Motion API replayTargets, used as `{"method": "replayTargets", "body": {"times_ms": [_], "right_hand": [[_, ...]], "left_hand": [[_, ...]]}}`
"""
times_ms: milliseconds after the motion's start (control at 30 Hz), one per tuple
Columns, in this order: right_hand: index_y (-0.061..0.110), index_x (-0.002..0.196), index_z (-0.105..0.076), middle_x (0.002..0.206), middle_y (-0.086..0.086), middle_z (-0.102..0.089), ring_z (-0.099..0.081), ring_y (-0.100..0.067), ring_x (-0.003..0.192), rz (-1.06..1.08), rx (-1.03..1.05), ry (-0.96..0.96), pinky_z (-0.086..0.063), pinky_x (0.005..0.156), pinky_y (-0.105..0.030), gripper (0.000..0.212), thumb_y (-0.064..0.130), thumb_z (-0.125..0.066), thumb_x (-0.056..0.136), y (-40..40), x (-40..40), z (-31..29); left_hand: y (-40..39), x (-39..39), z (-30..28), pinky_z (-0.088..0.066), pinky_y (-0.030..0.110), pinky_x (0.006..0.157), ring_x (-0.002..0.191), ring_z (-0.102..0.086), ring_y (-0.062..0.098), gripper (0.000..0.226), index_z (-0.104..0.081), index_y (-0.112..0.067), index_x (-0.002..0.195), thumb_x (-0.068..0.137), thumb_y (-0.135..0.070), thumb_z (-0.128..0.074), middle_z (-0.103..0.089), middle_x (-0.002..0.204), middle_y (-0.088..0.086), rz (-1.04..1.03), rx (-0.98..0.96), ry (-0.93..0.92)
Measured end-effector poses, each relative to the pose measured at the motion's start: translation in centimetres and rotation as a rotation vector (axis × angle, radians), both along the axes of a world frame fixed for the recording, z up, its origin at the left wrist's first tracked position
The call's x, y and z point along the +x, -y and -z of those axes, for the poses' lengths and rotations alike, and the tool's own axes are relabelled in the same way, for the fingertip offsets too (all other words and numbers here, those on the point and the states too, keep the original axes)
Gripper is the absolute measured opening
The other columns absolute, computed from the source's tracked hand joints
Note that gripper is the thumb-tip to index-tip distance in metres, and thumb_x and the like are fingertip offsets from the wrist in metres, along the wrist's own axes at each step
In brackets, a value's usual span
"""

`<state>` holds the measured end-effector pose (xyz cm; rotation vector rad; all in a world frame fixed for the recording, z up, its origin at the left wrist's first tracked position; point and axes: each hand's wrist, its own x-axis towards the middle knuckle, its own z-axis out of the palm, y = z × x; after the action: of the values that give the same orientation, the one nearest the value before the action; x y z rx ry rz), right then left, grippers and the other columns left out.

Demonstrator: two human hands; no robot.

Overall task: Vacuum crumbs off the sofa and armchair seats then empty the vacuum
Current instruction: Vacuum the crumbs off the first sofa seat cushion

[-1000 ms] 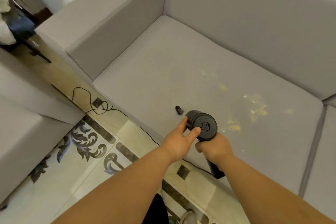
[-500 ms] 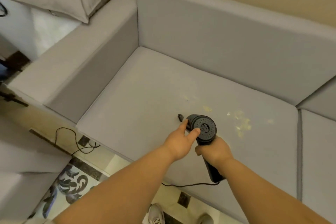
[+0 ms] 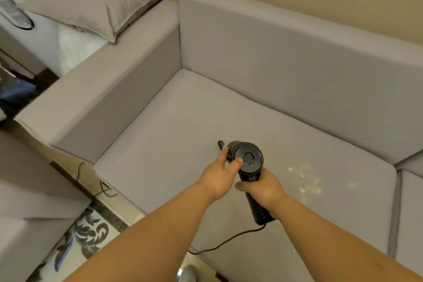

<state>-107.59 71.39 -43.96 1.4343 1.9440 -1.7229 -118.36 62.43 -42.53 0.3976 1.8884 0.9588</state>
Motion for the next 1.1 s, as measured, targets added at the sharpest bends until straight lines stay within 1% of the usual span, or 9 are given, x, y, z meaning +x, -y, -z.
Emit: {"method": "replayTargets", "body": {"times_ms": [100,167,300,367,533,600,700,933,1100], "right_hand": [[0.030,0.113,-0.057,0.107,0.002,-0.068,-0.064,-0.020,0.095,0.028,-0.022,-0.050,-0.051,0.084,-0.035,0.045,0.021,-0.081,0.076,-1.6,-0.9,0.9],[0.031,0.115,-0.056,0.109,0.003,-0.068,-0.063,-0.018,0.097,0.033,-0.025,-0.064,-0.049,0.083,-0.032,0.046,0.022,-0.081,0.077,-2.6,-2.2,1.7],[0.025,0.121,-0.058,0.106,-0.002,-0.069,-0.064,-0.023,0.094,0.076,-0.025,-0.042,-0.053,0.087,-0.039,0.048,0.019,-0.079,0.078,-4.4,-4.9,3.5],[0.023,0.123,-0.058,0.106,-0.006,-0.070,-0.063,-0.025,0.091,0.089,-0.027,-0.034,-0.053,0.089,-0.043,0.049,0.017,-0.077,0.079,-5.1,-6.1,4.0],[0.021,0.119,-0.060,0.103,-0.008,-0.070,-0.064,-0.029,0.094,0.117,-0.037,0.027,-0.054,0.092,-0.047,0.045,0.019,-0.077,0.078,-6.7,-9.4,5.6],[0.017,0.118,-0.061,0.099,-0.008,-0.069,-0.064,-0.028,0.088,0.132,-0.051,0.045,-0.055,0.084,-0.043,0.042,0.016,-0.076,0.078,-7.2,-9.5,6.0],[0.014,0.114,-0.063,0.093,-0.010,-0.069,-0.062,-0.026,0.079,0.142,-0.065,0.083,-0.051,0.069,-0.034,0.039,0.010,-0.074,0.077,-8.0,-9.2,6.3],[0.009,0.106,-0.066,0.082,-0.010,-0.067,-0.061,-0.029,0.075,0.160,-0.083,0.117,-0.051,0.071,-0.037,0.034,0.003,-0.072,0.074,-7.9,-6.5,6.2],[0.009,0.106,-0.065,0.085,-0.012,-0.066,-0.061,-0.031,0.078,0.125,-0.093,0.121,-0.052,0.073,-0.039,0.033,0.003,-0.072,0.074,-7.8,-3.8,6.0]], "left_hand": [[-1.7,-0.6,0.7,-0.028,0.023,0.103,0.136,-0.036,0.019,0.064,-0.016,-0.030,0.151,0.096,-0.045,-0.044,-0.037,0.150,-0.001,-0.014,0.010,0.000],[-2.8,-1.6,1.7,-0.028,0.020,0.097,0.135,-0.037,0.019,0.062,-0.015,-0.031,0.151,0.096,-0.044,-0.042,-0.038,0.149,-0.001,-0.018,0.021,-0.008],[-5.0,-4.2,3.5,-0.029,0.022,0.100,0.135,-0.037,0.018,0.060,-0.015,-0.033,0.151,0.097,-0.044,-0.040,-0.039,0.149,-0.001,-0.013,0.050,0.029],[-5.8,-5.3,4.0,-0.029,0.020,0.098,0.134,-0.038,0.017,0.060,-0.015,-0.033,0.151,0.097,-0.043,-0.041,-0.039,0.149,-0.002,-0.024,0.060,0.032],[-7.9,-8.7,5.7,-0.029,0.019,0.096,0.132,-0.040,0.018,0.062,-0.013,-0.035,0.151,0.097,-0.045,-0.042,-0.041,0.147,0.000,-0.030,0.059,0.079],[-8.4,-9.0,6.0,-0.027,0.019,0.096,0.134,-0.037,0.018,0.065,-0.013,-0.034,0.151,0.096,-0.045,-0.044,-0.038,0.149,-0.002,-0.011,0.054,0.099],[-8.9,-8.7,6.3,-0.026,0.019,0.095,0.135,-0.036,0.018,0.067,-0.012,-0.034,0.151,0.094,-0.047,-0.046,-0.037,0.150,-0.003,-0.003,0.049,0.099],[-8.5,-5.9,6.4,-0.028,0.017,0.092,0.133,-0.039,0.017,0.068,-0.012,-0.034,0.151,0.094,-0.049,-0.046,-0.036,0.150,-0.004,0.018,0.031,0.100],[-8.2,-3.0,6.0,-0.027,0.018,0.094,0.134,-0.038,0.018,0.068,-0.013,-0.033,0.151,0.094,-0.049,-0.046,-0.036,0.151,-0.002,0.003,0.029,0.100]]}}
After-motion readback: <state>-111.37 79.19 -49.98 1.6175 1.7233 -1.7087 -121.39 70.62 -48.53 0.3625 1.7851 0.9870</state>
